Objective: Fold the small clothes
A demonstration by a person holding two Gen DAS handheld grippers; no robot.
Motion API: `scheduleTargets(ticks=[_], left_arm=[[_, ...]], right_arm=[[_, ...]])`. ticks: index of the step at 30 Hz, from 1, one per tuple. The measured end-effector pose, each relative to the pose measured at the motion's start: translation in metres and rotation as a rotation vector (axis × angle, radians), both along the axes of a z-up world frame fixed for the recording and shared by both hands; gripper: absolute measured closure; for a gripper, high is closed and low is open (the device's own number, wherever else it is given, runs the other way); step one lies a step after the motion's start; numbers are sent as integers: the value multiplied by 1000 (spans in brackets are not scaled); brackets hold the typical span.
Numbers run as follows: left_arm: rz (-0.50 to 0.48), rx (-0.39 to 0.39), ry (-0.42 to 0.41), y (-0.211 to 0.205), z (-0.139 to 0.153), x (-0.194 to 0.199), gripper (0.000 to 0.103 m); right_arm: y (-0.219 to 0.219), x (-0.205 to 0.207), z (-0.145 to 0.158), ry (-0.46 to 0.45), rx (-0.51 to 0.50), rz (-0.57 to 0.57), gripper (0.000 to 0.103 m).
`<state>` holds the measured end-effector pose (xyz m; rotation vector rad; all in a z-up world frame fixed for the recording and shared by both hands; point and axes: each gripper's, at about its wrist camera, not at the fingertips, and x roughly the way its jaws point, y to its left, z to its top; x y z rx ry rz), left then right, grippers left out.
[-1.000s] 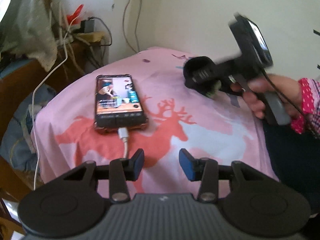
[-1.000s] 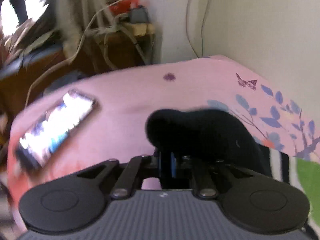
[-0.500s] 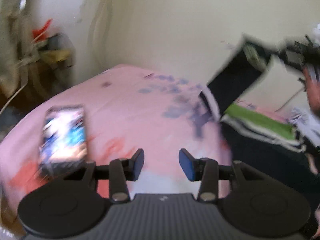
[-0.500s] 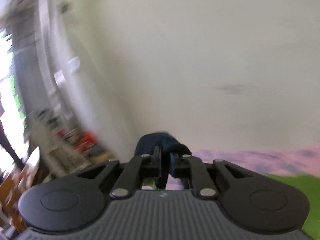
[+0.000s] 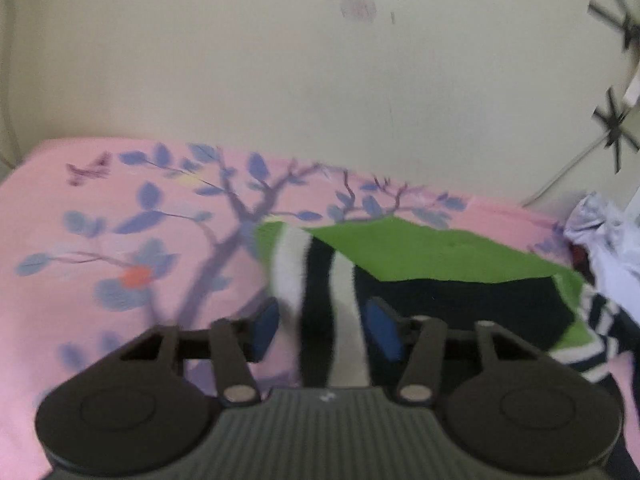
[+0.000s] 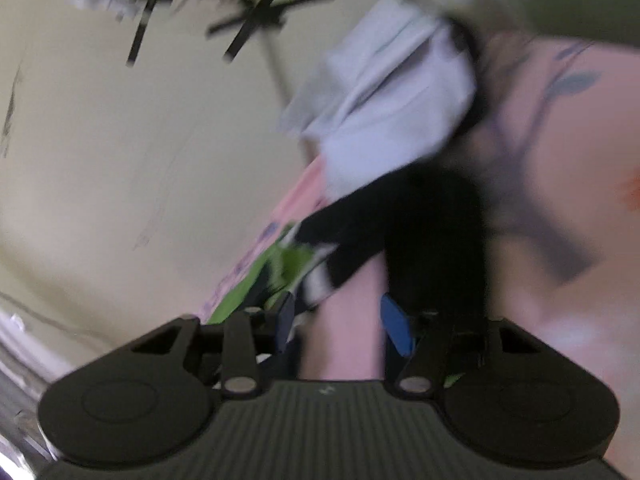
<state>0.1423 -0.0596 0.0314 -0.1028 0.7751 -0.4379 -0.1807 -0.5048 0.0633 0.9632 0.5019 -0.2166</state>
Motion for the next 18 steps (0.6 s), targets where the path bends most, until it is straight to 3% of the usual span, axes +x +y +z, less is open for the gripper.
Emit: scheduleTargets(ticks=[3,6,8,10,11,13,15,18], left_arm=[[45,72,-60,-7,-9,14,93],[106,18,-31,5,-13,23,93],[113,58,-47,1,-14,18,85],[123,123,-87,0,-11,11,59],[144,147,-121,3,-7,4,56],[202,120,-170,12,5,-9,56],[242,27,-205,27,19,-27,56],[214,-72,-217,39,29,-48,56]], right_arm=[[-14,-24,9,35,-76,-86,47],[-16,-33,14,109,-218,-128,47],[-15,-34,5,144,-256,-98,47],[-6,-30,4,167,-299,-36,48],[0,-27,2,180,-330,-5,48],[13,-19,2,215,-387,47,48],[26,-9,2,244,-447,58,48],[39,6,8,248,-522,72,48]])
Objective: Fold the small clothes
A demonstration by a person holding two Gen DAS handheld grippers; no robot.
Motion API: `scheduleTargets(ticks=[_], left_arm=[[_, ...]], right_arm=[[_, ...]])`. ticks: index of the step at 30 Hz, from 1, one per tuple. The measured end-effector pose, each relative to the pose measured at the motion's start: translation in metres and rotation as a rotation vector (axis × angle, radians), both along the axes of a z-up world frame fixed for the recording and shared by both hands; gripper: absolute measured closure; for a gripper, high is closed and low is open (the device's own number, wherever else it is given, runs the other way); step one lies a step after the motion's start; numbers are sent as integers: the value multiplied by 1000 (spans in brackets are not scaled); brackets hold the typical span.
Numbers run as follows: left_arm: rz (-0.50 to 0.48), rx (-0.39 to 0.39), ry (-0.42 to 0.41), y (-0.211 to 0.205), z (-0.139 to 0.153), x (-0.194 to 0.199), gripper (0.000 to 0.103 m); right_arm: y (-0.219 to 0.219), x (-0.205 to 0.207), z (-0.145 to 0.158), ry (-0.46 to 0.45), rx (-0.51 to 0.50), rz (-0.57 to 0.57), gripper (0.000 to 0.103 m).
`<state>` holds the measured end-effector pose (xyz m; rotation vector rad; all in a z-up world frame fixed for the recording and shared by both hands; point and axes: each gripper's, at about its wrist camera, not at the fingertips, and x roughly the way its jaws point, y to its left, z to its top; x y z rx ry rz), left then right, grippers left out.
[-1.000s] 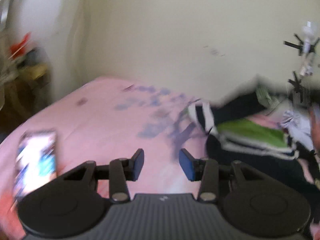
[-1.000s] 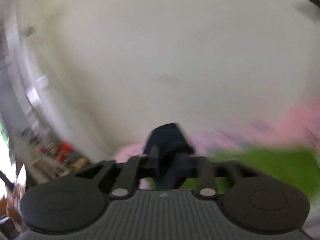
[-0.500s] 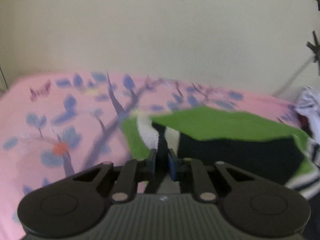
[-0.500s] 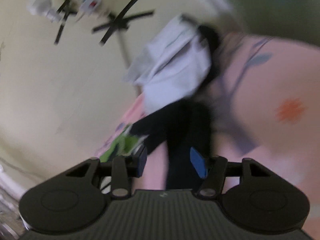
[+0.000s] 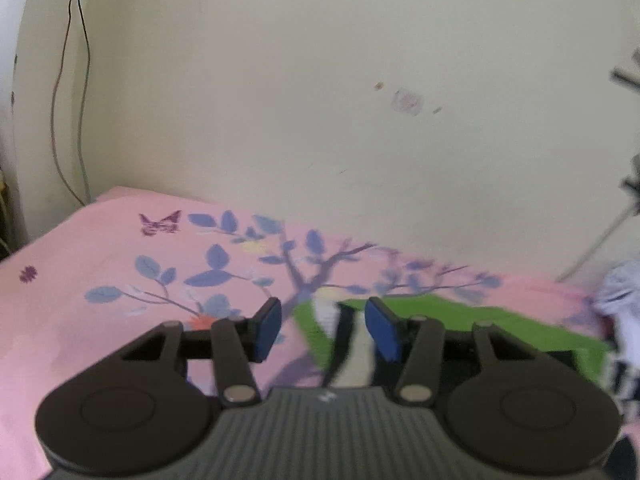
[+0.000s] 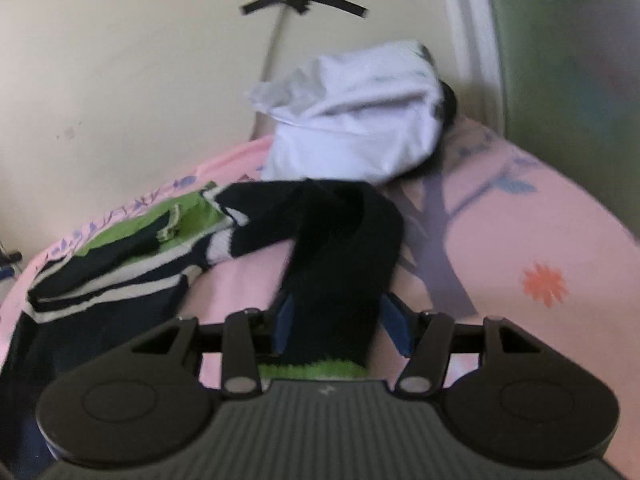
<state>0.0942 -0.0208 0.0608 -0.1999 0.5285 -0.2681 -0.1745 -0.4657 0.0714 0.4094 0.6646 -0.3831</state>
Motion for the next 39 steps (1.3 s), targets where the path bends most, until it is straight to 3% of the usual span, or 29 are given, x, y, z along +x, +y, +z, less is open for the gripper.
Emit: scheduleTargets(ticks=[3,5,7,8,10,12,14,16,18,21,24,27,29,30,31,33,36,39], left_arm=[[-49,-22,-3,-3,-5,-12,54],[-75,-3,7,-10,-14,-13,54],[-92,28,33,-17,-27,-12,54],[-101,36,51,-19,-34,-10,54],[-105,45,64,-19,-43,-10,54],[-109,34,62,-16,-44,-10,54],[-116,-3,54,-8,-41,-12,54],[-112,-28,39,-1,-39,-16,54],[-104,-69,38,8,-38,-17,54],[-90,-139,42,22,-36,-14,54],[-52,-183,38,37,-35,-11,54],[-16,-212,44,51,-36,-6,54],[9,-208,48,56,-38,-3,54],[16,-200,52,58,-40,-1,54],[23,-194,59,59,-41,1,54],[23,-196,71,61,-43,3,54],[0,-193,66,57,-43,2,54],[-27,-159,66,46,-45,2,54]], right_arm=[[13,12,2,14,-28,64,48],[21,17,-4,56,-28,107,48],[32,16,-9,78,-88,119,52],[36,14,-10,99,-130,122,60],[38,13,-8,145,-210,105,96],[29,17,0,163,-184,78,99],[17,22,25,80,-18,88,99],[13,29,61,-74,188,158,99],[20,49,99,-199,285,245,99],[45,100,146,-284,318,376,99],[93,170,174,-275,272,520,99],[146,241,168,-204,271,630,96],[180,287,149,-114,296,710,81],[197,307,138,-42,246,722,65],[207,317,130,-6,156,690,43],[205,314,123,-36,45,638,44],[169,293,105,-23,57,572,44],[127,268,76,37,1,446,42]])
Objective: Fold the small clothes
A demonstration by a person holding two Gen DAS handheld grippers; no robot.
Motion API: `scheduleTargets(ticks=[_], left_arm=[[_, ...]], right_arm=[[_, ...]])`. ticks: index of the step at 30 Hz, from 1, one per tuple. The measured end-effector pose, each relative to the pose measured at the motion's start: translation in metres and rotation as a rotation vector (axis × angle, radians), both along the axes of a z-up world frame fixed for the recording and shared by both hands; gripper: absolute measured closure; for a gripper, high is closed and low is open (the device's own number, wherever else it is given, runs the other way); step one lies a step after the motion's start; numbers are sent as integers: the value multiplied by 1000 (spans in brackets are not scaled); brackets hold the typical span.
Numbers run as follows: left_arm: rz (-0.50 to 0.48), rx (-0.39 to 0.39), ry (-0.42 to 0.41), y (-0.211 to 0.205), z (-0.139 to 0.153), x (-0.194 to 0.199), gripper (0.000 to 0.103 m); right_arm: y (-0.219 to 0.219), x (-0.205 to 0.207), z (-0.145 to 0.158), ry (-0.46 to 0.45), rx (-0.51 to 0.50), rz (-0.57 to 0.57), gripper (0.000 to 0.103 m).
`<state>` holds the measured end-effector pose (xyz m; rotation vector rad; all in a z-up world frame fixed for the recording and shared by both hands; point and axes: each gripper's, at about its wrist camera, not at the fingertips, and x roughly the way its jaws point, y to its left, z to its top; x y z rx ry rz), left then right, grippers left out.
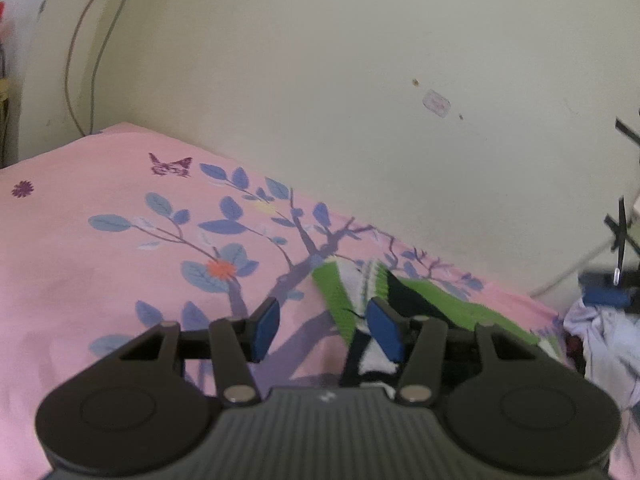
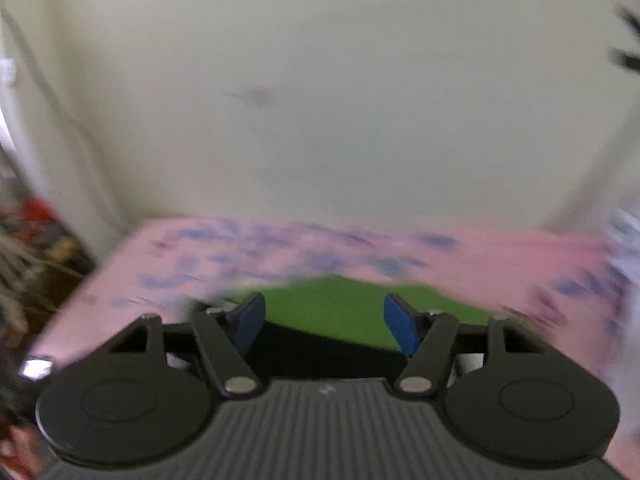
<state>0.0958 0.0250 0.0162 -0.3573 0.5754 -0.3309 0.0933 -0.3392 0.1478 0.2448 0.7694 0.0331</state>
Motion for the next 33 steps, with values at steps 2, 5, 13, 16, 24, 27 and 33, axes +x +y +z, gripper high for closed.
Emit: scheduleTargets(ticks=[2,5,13,16,24,27,33], left_arm=[[-15,30,-1,-7,-2,-1,54],[-24,72,-8,-15,-6,-3,52],[-44,94,10,-16,-13,1,52],[-49,95,18,-18,-13,4,52],[-56,85,35,-18,-16,8,50],[-67,55,52,-13,-17,9,49],[-162,41,42,21,11,-44,48]], right_arm=[[-26,-10,-22,45,-43,-75,41],[-52,-18,-54,100,-67,-121,41],[-98,-24,-90,61,-69,-315,103],[-125,-41,-92,60,-38,-447,103],[-88,-142,-68,15,151,-206,103],[-69,-194,-69,49,178,-106,103],[-67,-301,-60,27,247,-79,20]])
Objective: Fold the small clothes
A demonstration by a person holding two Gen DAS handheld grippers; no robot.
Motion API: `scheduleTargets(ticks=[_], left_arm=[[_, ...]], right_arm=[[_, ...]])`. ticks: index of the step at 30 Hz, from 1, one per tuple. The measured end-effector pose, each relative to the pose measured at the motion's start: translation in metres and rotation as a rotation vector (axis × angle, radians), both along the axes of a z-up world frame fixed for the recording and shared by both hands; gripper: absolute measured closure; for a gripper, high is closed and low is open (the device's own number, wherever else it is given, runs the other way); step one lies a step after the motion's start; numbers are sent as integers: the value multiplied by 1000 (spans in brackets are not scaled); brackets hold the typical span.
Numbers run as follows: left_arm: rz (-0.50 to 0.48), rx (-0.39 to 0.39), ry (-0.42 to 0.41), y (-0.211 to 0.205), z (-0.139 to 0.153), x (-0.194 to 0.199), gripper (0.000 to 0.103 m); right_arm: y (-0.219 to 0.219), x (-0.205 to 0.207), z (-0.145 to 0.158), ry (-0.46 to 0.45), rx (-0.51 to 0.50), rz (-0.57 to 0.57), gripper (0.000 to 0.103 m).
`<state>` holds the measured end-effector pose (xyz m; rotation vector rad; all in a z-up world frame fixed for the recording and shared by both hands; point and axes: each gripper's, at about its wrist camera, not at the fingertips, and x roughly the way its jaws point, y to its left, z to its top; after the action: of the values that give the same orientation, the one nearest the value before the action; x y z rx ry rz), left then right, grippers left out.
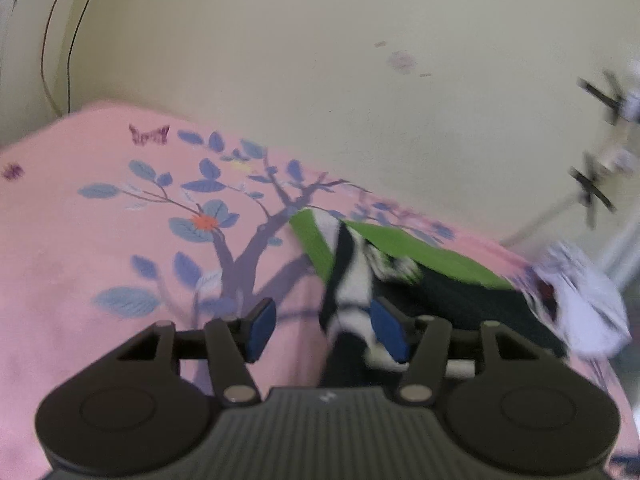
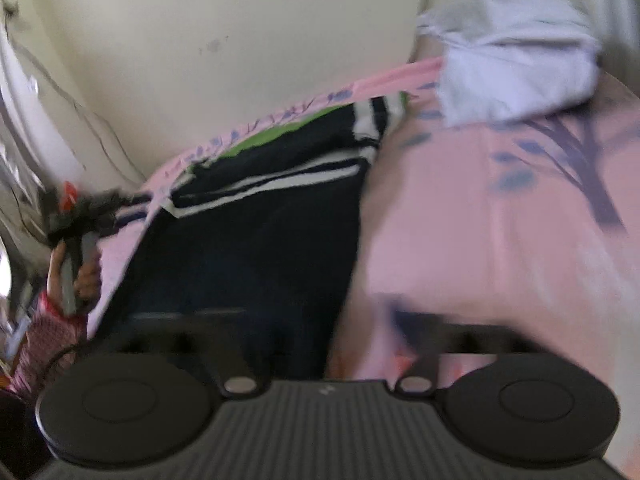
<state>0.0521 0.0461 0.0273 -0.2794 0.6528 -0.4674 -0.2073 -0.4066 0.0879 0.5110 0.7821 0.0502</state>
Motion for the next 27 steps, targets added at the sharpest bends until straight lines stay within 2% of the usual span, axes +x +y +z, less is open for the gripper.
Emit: scheduleTargets(ticks=[1,3,4,6,8,9,10,13,18,19,20,21,22,23,25,27], left_arm=[[-20,28,-15,8,6,-17,44],[-52,96,-21,25,12,-53,42],[-67,121,-12,32,13,-71,42],[-104,147,25,44,12,-103,42],[-138,155,72,49,8,-131,42],[-152,152,96,50,5,-143,42],[-163,147,114,50,2,-153,42],[-200,144,155,44,-6,-178,42],[-235,197,211,30,-17,-199,43],[-229,210,198,28,-19,-202,44],[-229,224,184,25,-19,-205,48],[-226,239,174,23,-19,-206,58],[-225,246,173,21,-18,-206,81],[-229,226,182,23,-16,-204,88],[-224,179,183,30,-6,-201,95],[-209,108,158,41,11,-195,95]], right_arm=[[-1,-17,2,-25,20,-1,19],[-5,-35,3,-18,63,38,21],[-5,-41,2,-14,80,59,26],[0,-48,-1,5,98,109,28],[4,-49,-7,51,96,142,37],[6,-48,-12,83,99,152,49],[5,-52,-14,82,102,155,53],[1,-58,-16,71,139,147,53],[15,-49,-21,63,189,206,53],[18,-47,-22,62,197,215,54],[20,-45,-24,59,217,221,55],[22,-43,-26,56,238,225,61],[25,-42,-28,50,243,225,76],[27,-40,-29,49,227,223,85],[25,-40,-24,13,212,228,94],[19,-38,-9,-84,205,232,96]])
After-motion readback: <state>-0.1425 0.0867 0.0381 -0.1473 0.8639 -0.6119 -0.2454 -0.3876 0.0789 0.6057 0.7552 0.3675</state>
